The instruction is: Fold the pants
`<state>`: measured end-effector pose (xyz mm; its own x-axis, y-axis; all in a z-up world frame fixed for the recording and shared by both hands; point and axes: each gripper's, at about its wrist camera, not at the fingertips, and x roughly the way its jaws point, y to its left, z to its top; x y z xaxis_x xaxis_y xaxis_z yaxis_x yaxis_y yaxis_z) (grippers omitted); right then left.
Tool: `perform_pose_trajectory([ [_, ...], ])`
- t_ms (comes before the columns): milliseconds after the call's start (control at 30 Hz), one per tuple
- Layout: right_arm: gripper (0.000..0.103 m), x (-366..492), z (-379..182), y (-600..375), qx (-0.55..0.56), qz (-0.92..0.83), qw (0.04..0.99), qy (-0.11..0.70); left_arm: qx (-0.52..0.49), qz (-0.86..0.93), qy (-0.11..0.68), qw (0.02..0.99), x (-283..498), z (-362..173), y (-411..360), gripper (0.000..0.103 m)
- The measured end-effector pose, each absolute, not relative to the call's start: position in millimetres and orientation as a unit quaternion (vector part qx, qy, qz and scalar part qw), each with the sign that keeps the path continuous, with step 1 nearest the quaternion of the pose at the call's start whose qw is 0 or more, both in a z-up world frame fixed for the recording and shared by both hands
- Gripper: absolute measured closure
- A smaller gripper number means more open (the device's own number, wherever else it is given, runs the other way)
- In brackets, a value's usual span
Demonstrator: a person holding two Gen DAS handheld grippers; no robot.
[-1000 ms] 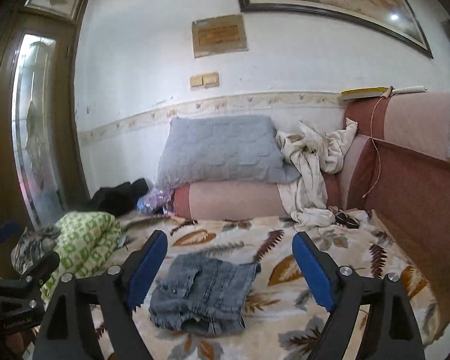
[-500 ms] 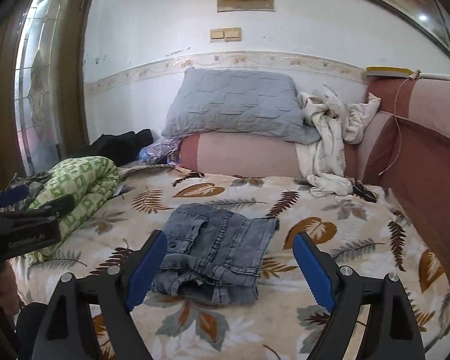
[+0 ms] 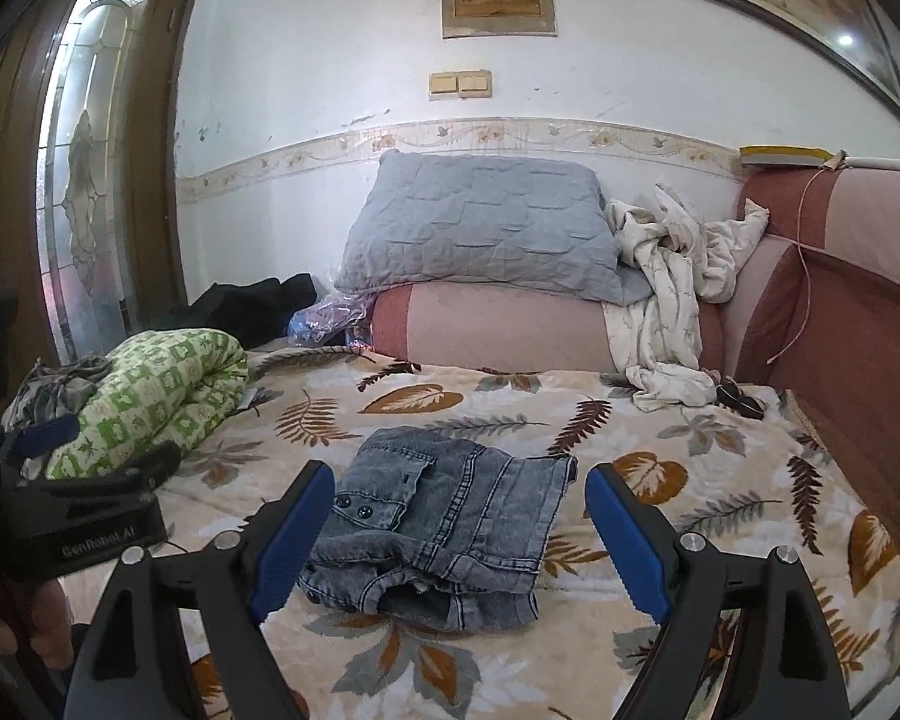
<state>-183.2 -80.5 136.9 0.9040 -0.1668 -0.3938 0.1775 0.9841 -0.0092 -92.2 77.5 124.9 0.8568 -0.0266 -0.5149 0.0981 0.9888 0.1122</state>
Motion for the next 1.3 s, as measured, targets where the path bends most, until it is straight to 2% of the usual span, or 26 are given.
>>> perform_pose_trajectory([
  [1300, 0.015, -157, 111, -62, -0.004, -0.079, 0.967, 0.241, 0.061, -0.031, 0.301, 0.951, -72, 94, 89, 0.002],
])
